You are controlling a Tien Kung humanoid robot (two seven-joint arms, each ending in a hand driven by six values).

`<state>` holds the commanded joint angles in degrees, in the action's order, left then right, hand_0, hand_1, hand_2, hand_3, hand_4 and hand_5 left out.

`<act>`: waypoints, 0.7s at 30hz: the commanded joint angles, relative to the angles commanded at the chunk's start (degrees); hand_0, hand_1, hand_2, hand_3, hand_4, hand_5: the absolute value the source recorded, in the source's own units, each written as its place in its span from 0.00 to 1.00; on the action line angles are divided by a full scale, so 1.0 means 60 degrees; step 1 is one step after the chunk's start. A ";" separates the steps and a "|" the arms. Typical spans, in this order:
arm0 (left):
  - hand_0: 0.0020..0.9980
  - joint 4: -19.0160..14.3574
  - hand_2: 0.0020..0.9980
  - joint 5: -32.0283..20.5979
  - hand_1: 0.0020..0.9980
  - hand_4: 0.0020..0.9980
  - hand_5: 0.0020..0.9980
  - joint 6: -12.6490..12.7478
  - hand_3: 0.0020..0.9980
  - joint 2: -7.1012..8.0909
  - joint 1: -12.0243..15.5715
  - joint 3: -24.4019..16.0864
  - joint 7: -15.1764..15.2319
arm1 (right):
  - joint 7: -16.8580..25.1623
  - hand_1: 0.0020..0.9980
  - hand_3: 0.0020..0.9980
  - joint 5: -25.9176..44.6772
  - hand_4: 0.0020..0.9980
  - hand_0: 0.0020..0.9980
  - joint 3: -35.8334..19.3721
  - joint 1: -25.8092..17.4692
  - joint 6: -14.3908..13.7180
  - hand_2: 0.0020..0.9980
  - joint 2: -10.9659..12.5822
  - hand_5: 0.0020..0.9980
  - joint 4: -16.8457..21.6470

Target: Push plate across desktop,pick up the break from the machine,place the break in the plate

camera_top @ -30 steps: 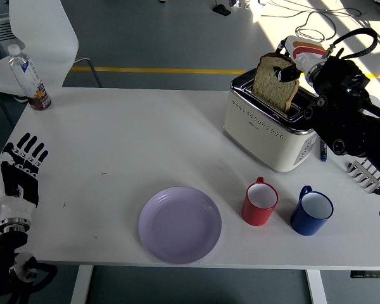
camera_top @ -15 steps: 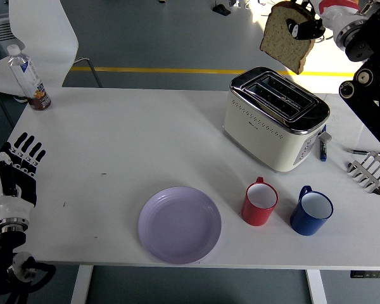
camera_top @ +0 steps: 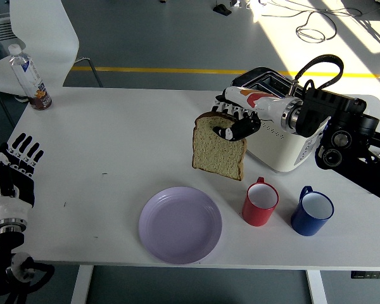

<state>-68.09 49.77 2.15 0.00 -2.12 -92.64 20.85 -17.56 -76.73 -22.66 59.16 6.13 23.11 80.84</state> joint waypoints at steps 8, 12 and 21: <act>0.82 0.0031 0.85 -0.0004 0.81 0.51 1.00 0.0000 0.77 0.0000 -0.0010 -0.0021 0.0007 | 0.0065 0.23 0.41 0.0331 0.40 0.13 0.1584 -0.0073 -0.0069 0.34 -0.0470 0.12 -0.0245; 0.82 0.0050 0.85 -0.0012 0.80 0.51 1.00 -0.0004 0.77 0.0000 -0.0005 -0.0026 0.0018 | 0.0048 0.23 0.41 0.0366 0.39 0.14 0.1673 -0.0198 -0.0179 0.35 -0.0731 0.13 -0.0352; 0.82 0.0074 0.85 -0.0008 0.81 0.50 1.00 0.0000 0.77 0.0000 -0.0028 0.0038 0.0022 | -0.0031 0.23 0.41 0.0691 0.36 0.15 0.1510 -0.0177 -0.0319 0.35 -0.1288 0.15 -0.0522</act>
<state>-67.64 49.72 2.16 0.00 -2.29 -92.41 20.98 -17.75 -72.58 -13.60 58.10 4.21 15.38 77.71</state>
